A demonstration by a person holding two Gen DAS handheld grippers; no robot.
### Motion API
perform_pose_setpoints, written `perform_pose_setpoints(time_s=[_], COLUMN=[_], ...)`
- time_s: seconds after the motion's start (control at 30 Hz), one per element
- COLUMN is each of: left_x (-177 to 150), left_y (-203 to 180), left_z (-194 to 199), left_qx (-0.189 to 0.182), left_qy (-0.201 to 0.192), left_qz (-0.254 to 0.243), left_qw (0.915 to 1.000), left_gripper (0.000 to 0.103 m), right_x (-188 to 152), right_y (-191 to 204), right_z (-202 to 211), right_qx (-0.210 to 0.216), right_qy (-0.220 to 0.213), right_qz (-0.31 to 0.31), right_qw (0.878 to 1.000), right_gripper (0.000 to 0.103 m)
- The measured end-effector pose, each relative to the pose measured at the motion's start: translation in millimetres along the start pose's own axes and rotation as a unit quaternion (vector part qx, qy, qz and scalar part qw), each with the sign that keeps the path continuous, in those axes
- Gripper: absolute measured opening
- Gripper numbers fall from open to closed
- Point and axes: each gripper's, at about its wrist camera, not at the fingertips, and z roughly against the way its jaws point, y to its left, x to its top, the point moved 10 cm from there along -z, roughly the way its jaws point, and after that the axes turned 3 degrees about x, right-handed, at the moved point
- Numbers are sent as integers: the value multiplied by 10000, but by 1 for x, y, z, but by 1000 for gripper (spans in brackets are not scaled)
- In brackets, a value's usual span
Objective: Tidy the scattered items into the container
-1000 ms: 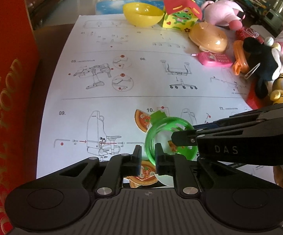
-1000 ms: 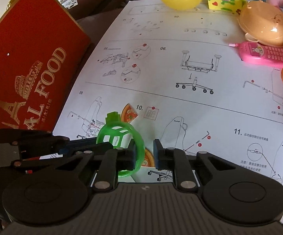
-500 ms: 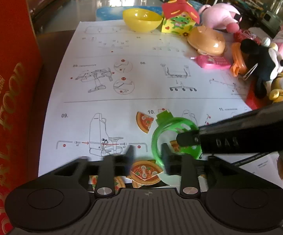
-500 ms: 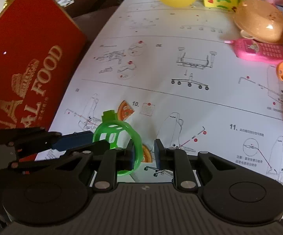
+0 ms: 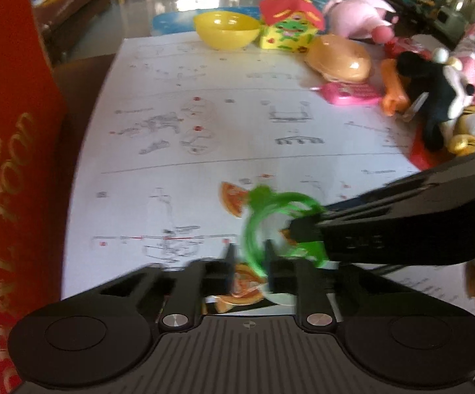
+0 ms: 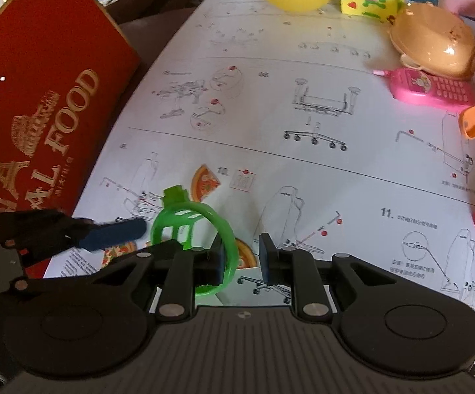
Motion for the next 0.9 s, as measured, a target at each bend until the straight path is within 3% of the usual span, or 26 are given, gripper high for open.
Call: perform_pose_setpoints(time_s=[0.13, 0.73, 0.8, 0.87, 0.9], left_x=[1, 2, 1, 1, 0], left_y=[-2, -3, -1, 3, 5], left_z=[1, -3, -4, -3, -3], left_qx=[55, 72, 80, 158, 169], left_qy=[-35, -34, -43, -99, -106], left_qz=[-57, -127, -87, -90, -79], left_qw=[10000, 9999, 9999, 9998, 9998], left_gripper=[6, 8, 15, 30, 31], right_x=[1, 2, 2, 2, 2], right_y=[8, 8, 9, 10, 11], right_z=[1, 10, 9, 9, 10], right_qx=[-36, 57, 49, -1, -27], right_qy=[-71, -186, -193, -238, -262], right_qz=[169, -5, 54, 162, 220], right_qw=[9998, 9998, 9998, 9996, 9994], right_gripper=[10, 13, 12, 11, 11])
